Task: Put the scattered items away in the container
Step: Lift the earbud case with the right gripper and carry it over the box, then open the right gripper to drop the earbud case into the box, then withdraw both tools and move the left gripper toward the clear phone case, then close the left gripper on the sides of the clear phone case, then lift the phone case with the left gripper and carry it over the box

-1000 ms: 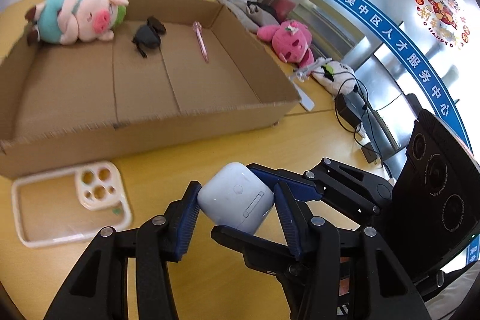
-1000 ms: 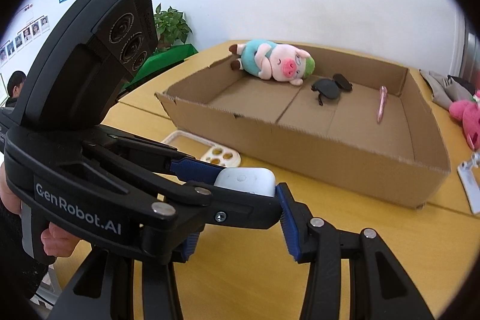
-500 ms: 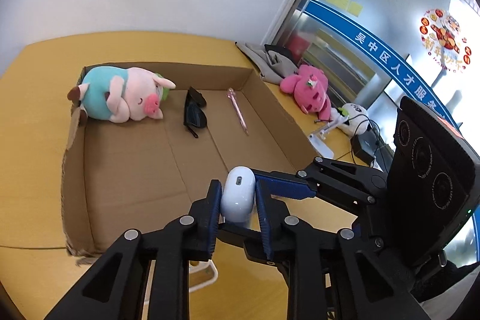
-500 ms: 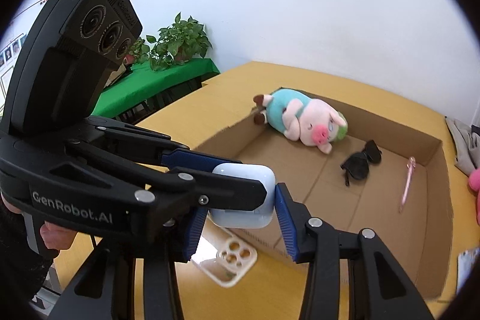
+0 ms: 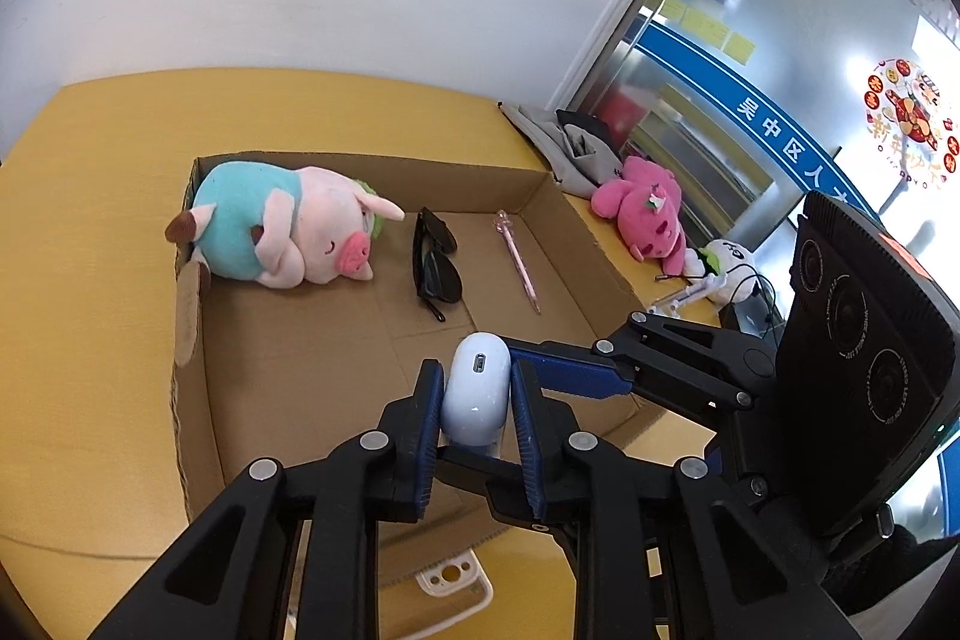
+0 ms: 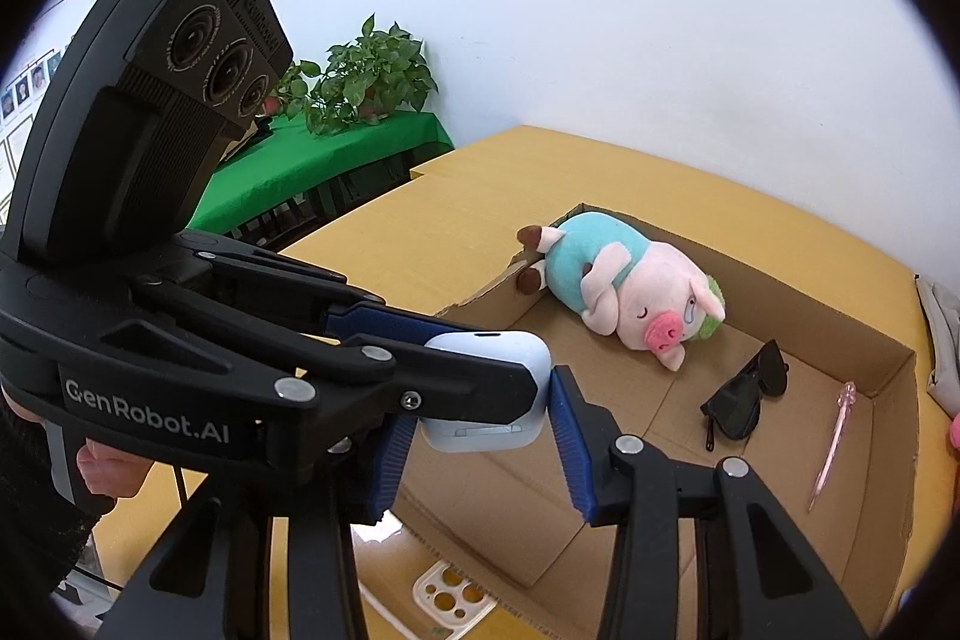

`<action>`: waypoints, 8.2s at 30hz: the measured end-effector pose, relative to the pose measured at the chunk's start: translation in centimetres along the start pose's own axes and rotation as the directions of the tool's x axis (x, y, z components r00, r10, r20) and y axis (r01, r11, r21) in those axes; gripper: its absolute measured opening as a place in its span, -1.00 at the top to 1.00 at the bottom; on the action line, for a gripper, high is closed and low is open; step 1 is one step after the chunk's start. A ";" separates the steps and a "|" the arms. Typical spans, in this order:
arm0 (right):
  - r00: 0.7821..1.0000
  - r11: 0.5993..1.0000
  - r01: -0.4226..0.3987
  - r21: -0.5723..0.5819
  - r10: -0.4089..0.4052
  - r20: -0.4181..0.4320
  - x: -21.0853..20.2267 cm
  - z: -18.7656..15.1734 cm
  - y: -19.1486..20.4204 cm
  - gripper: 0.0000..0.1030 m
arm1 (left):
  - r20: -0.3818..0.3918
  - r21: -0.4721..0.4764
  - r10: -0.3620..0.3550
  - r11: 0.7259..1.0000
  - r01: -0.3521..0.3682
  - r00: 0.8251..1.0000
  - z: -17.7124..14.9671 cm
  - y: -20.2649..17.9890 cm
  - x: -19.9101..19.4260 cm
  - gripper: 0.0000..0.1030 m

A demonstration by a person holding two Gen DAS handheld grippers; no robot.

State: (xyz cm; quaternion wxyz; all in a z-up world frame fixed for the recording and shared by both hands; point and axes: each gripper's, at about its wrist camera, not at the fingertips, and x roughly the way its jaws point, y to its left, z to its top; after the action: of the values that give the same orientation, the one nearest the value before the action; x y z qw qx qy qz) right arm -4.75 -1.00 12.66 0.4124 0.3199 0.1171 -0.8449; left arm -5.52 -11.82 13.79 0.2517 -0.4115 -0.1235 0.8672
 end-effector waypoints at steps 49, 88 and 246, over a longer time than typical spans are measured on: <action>0.997 0.980 0.041 0.193 -0.027 -0.075 2.5 -4.0 -4.6 -0.53 | 0.120 -0.021 0.448 0.893 -0.449 0.886 -0.5 2.6 1.9 -0.93; 0.971 0.917 0.208 0.340 -0.236 0.042 -9.6 -15.3 -1.9 -0.53 | 0.240 0.009 0.548 0.824 -0.566 0.801 -13.4 -7.4 -1.6 -0.99; 0.824 0.807 -0.422 -0.412 0.153 -0.545 12.6 -7.3 -7.1 -0.46 | -0.480 0.798 0.343 0.554 0.239 0.807 -4.9 2.5 12.9 -0.27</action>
State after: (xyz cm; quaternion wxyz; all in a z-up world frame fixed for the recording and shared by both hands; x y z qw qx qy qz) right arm -12.72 -0.93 -1.44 0.5668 0.4137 0.3873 -0.5980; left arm -9.46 -7.01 1.27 0.4124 -0.4929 0.3977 0.6549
